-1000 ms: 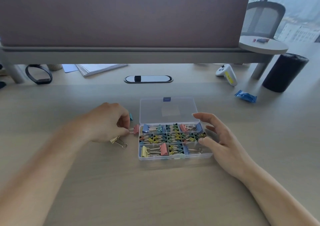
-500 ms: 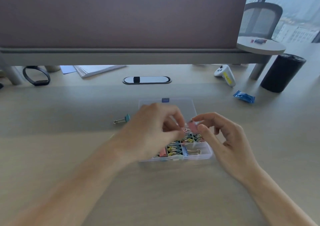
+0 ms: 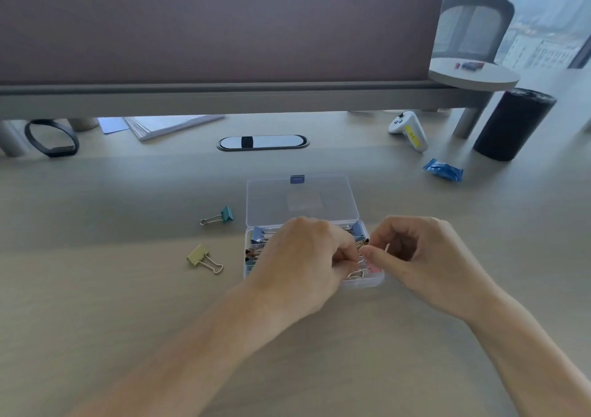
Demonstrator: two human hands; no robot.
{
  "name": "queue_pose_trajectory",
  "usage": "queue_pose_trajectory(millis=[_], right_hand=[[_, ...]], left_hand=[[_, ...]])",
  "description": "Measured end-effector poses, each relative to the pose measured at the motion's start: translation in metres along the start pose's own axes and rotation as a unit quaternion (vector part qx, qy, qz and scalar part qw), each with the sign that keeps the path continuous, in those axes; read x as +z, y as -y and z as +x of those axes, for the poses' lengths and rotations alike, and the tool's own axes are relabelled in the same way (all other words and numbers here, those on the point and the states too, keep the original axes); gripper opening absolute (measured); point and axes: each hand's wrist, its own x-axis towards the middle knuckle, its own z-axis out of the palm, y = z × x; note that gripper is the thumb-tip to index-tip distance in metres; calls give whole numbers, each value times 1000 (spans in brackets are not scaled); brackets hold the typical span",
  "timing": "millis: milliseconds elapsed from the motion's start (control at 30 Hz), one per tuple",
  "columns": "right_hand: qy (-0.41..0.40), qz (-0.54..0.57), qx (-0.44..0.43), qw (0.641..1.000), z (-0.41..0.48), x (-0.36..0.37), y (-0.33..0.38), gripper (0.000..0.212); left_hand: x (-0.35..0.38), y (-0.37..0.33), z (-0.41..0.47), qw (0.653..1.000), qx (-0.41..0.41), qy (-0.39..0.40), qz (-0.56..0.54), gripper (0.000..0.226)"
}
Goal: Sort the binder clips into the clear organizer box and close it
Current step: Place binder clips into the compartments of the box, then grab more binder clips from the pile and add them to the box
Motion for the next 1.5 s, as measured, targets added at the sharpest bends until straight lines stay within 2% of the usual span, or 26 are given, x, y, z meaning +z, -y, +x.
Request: queue_pose_trajectory(millis=[200,300,400,567,700,800,900,967,1167,1300,1367,1500], right_hand=[[-3,-40,-25,999,-2,-1,2,22],[-13,-67,-46,997,0,2,-2,23],[-25,-45,-30,998,1,2,-7,22],[4,-9,-9,1000,2,8,-9,18],[-9,28,22,999,5,10,-10,15],[-18,44,28,999,5,14,-8,15],[-21,58,30,998,5,18,-4,19],[-24,65,33,997,6,20,-2,21],[-45,76,27,996,7,21,-3,22],[-61,105,17,992,8,20,-5,24],[-70,142,19,987,8,19,-2,27],[-64,178,-21,982,6,17,8,20]], left_hand=[[6,2,-1,989,83,-40,112,10],[4,4,0,993,67,-47,89,7],[-3,8,1,997,30,-46,57,5],[-33,17,7,999,-3,-37,27,7],[-83,47,5,989,-77,56,112,13],[-117,71,-8,954,-141,154,217,18],[-126,80,-17,923,-199,235,233,40],[-122,82,-17,917,-213,254,221,44],[-107,89,-12,927,-212,214,225,24],[-117,84,-9,940,-192,183,215,21],[-121,77,-7,961,-167,141,169,19],[-103,44,-4,990,-105,88,-12,16]])
